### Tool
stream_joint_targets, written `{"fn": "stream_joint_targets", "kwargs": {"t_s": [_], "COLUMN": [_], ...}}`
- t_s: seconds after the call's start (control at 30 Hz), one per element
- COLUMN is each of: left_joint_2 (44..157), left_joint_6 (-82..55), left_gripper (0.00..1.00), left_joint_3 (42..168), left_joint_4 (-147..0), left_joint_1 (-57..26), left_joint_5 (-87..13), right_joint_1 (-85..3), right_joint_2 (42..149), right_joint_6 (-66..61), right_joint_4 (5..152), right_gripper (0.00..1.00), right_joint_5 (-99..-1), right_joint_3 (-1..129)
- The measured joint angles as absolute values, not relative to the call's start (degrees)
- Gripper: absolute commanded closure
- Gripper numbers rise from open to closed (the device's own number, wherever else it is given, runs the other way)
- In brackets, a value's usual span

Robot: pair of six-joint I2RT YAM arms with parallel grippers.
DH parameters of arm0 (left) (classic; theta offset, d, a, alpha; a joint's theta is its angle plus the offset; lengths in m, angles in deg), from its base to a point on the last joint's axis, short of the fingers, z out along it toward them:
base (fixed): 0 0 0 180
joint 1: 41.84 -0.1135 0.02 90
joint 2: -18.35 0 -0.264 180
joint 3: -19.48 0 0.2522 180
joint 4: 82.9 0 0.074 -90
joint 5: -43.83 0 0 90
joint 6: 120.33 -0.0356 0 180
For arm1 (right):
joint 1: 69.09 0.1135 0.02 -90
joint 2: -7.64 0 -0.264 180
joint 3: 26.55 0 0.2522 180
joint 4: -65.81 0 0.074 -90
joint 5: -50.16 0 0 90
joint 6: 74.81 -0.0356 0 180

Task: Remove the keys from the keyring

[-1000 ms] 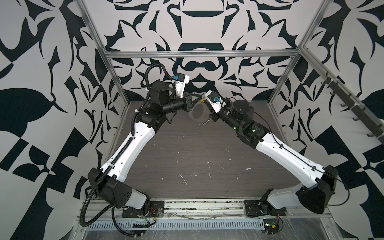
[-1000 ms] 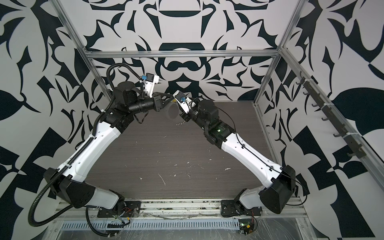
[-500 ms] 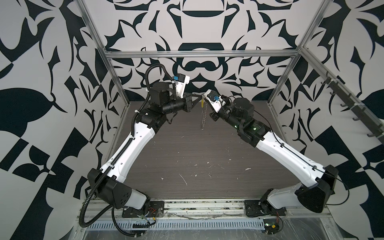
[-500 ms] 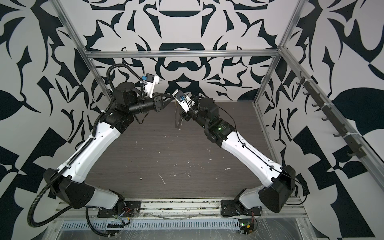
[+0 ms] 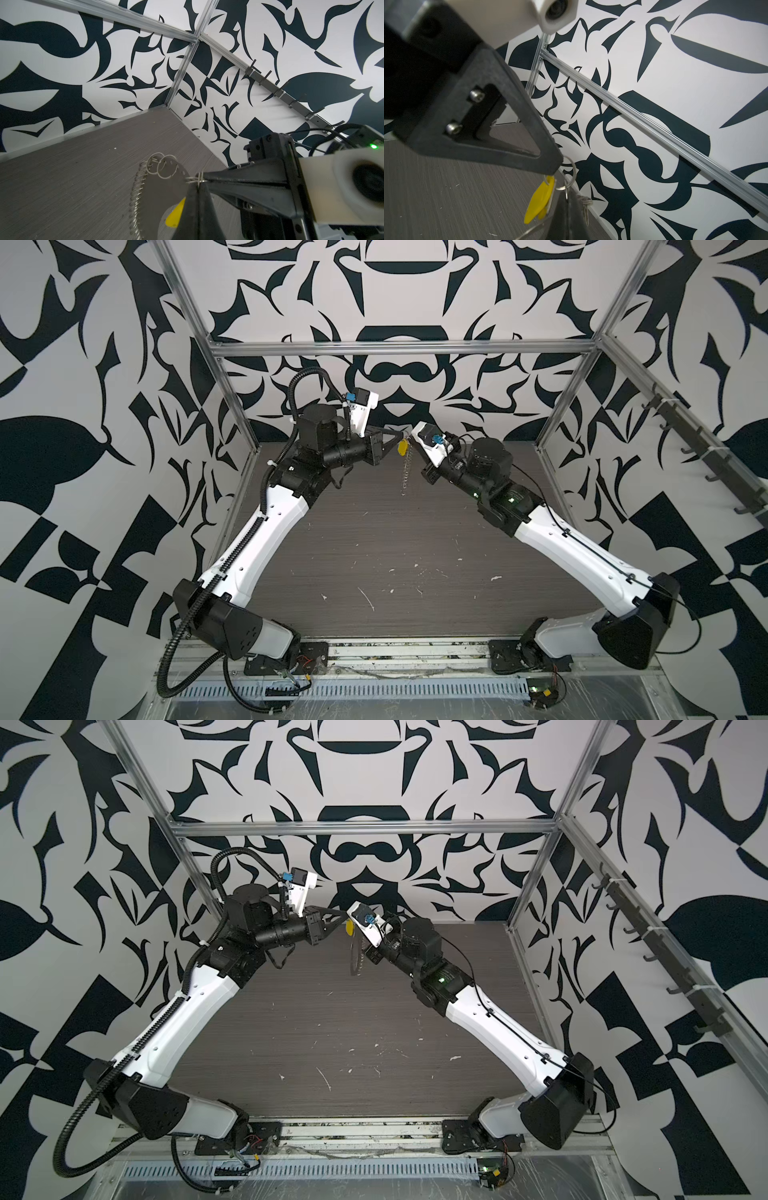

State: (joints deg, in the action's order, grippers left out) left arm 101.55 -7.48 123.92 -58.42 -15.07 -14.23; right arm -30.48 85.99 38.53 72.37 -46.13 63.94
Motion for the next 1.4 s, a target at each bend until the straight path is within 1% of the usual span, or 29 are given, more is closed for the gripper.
{"fn": "stream_joint_targets", "kwargs": {"t_s": [0.53, 1.07, 1.4], "left_joint_2": [101.66, 103.10, 106.86], "left_joint_6": [-5.82, -4.79, -3.54], "left_gripper": [1.00, 1.00, 1.00], "left_joint_3": [123.92, 123.94, 122.84], "left_joint_4": [-58.96, -59.07, -59.01], "left_joint_1": [-16.19, -16.32, -16.82], "left_joint_5": [-10.53, -9.05, -11.78], "right_joint_1": [-33.50, -34.19, -34.06], "right_joint_2": [83.71, 83.71, 83.49], "right_joint_6": [30.66, 27.27, 26.00], "right_joint_4": [63.87, 61.66, 56.98], "right_gripper": [1.00, 1.00, 1.00], "right_joint_5": [-55.00, -56.62, -59.81], "right_joint_3": [59.09, 58.91, 58.93]}}
